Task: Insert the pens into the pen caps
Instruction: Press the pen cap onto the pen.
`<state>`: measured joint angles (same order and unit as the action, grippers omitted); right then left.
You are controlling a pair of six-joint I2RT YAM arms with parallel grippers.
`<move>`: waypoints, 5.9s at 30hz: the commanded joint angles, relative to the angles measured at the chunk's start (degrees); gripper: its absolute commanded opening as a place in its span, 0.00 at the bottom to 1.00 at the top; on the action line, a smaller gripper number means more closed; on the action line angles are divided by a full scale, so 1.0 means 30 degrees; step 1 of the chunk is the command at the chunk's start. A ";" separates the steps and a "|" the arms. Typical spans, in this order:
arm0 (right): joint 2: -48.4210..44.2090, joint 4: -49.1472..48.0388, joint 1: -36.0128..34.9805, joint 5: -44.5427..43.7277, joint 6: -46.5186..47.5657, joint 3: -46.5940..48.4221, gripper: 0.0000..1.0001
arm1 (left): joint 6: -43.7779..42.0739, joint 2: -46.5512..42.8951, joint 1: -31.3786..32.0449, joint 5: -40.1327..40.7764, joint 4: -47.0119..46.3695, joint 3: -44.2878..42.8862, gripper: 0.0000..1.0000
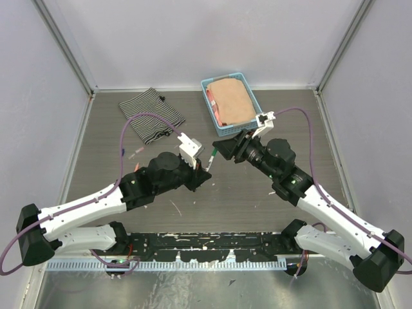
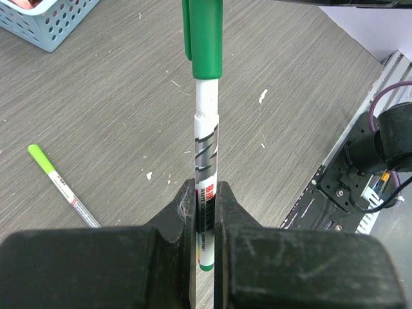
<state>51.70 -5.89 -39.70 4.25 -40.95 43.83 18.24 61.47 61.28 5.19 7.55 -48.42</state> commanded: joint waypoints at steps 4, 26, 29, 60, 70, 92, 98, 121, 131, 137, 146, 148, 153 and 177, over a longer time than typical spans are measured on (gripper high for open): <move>0.0386 -0.1648 -0.0071 0.0680 -0.0187 0.0916 0.39 | -0.0103 -0.0335 0.0024 -0.0055 -0.0666 -0.0469 0.00; 0.0427 -0.2188 -0.1165 0.1669 0.1829 -0.0258 0.04 | 0.0920 -0.0355 0.0024 0.0454 -0.0090 -0.1839 0.00; 0.0510 -0.1971 -0.1710 0.1389 0.2124 -0.0307 0.03 | 0.0950 -0.0384 0.0029 0.0645 -0.0111 -0.2042 0.00; 0.0369 -0.1160 -0.4448 0.0936 0.0761 -0.2655 0.00 | -0.1134 -0.1122 0.0033 0.1619 -0.2600 -0.4273 0.00; 0.0359 -0.0322 -0.5443 0.0180 0.0967 -0.3263 0.00 | -0.1414 -0.0948 0.0026 0.1551 -0.2678 -0.4764 0.00; 0.0755 0.1596 -0.7357 -0.1898 0.2292 -0.3318 0.00 | -0.1803 -0.0786 0.0041 0.1520 -0.2827 -0.5334 0.00; 0.1662 0.0015 -0.8072 -0.1002 0.1554 -0.3697 0.00 | -0.1814 -0.0883 0.0024 0.1580 -0.3235 -0.5394 0.00; -0.0834 0.3236 -0.8449 -0.5835 0.3840 -0.0059 0.04 | -0.1613 -0.1883 0.0024 0.2139 -0.2825 -0.4234 0.00; -0.2263 0.3823 -0.8445 -0.8785 0.5565 0.2356 0.38 | -0.1154 -0.2323 0.0047 0.2347 -0.1769 -0.3187 0.00; -0.3909 0.5083 -0.8438 -1.0180 0.6310 0.2652 0.47 | -0.1016 -0.3059 0.0028 0.2786 -0.0946 -0.2287 0.00; -0.5169 0.7071 -0.8444 -1.0478 0.6758 0.1945 0.48 | -0.2562 -0.4399 0.0041 -0.0152 -0.0631 -0.1562 0.00; -0.5449 0.6979 -0.8442 -1.0082 0.6849 0.1777 0.48 | -0.2807 -0.4680 0.0024 -0.0808 -0.0434 -0.1556 0.00; -0.6219 0.6554 -0.8441 -0.9470 0.7032 0.1294 0.49 | -0.3361 -0.5162 0.0024 -0.2633 -0.0144 -0.1533 0.00; -0.7284 0.6128 -0.8430 -1.0857 0.7174 0.1185 0.54 | -0.3757 -0.4447 0.0024 -0.3873 -0.0094 -0.1605 0.00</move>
<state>30.61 15.99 -64.88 -27.35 -20.58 45.04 7.25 47.83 61.39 -6.52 7.66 -53.21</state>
